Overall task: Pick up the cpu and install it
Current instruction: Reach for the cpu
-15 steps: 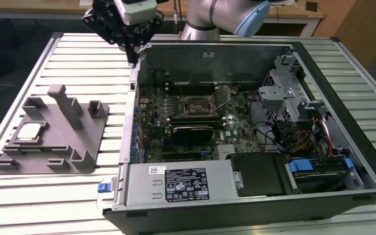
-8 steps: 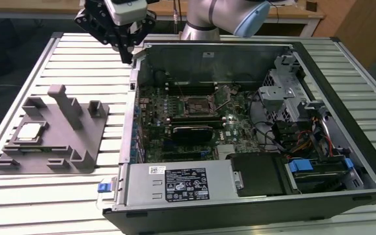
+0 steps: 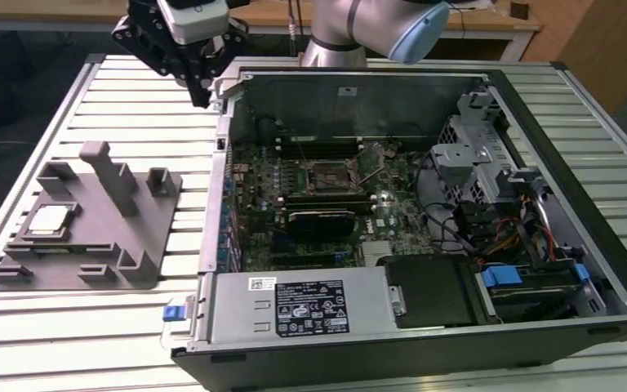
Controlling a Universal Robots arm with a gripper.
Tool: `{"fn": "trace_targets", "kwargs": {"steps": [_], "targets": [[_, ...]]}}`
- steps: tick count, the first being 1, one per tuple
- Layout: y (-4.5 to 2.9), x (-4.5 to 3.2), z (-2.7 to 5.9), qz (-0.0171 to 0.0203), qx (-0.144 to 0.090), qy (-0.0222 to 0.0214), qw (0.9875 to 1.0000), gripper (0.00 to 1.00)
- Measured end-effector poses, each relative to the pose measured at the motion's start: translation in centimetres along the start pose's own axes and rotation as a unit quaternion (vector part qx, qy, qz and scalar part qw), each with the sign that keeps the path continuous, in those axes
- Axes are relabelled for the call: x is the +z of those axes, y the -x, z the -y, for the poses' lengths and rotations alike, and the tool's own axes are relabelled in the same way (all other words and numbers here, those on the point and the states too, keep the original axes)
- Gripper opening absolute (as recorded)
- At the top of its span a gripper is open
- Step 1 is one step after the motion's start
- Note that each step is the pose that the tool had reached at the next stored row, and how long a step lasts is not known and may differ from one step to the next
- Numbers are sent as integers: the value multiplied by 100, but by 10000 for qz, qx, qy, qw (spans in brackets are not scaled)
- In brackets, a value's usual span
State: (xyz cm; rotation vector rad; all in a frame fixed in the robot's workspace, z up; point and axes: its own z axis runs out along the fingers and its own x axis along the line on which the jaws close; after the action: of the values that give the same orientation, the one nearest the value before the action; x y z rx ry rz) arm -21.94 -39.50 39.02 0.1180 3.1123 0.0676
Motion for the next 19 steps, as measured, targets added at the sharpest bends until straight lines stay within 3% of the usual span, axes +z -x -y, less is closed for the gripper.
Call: {"fn": "trace_targets", "kwargs": {"steps": [9, 19], "targets": [[-152, 19, 7, 0, 0, 0, 10000, 11], [-377, 42, 17, 0, 0, 0, 10000, 11]]}}
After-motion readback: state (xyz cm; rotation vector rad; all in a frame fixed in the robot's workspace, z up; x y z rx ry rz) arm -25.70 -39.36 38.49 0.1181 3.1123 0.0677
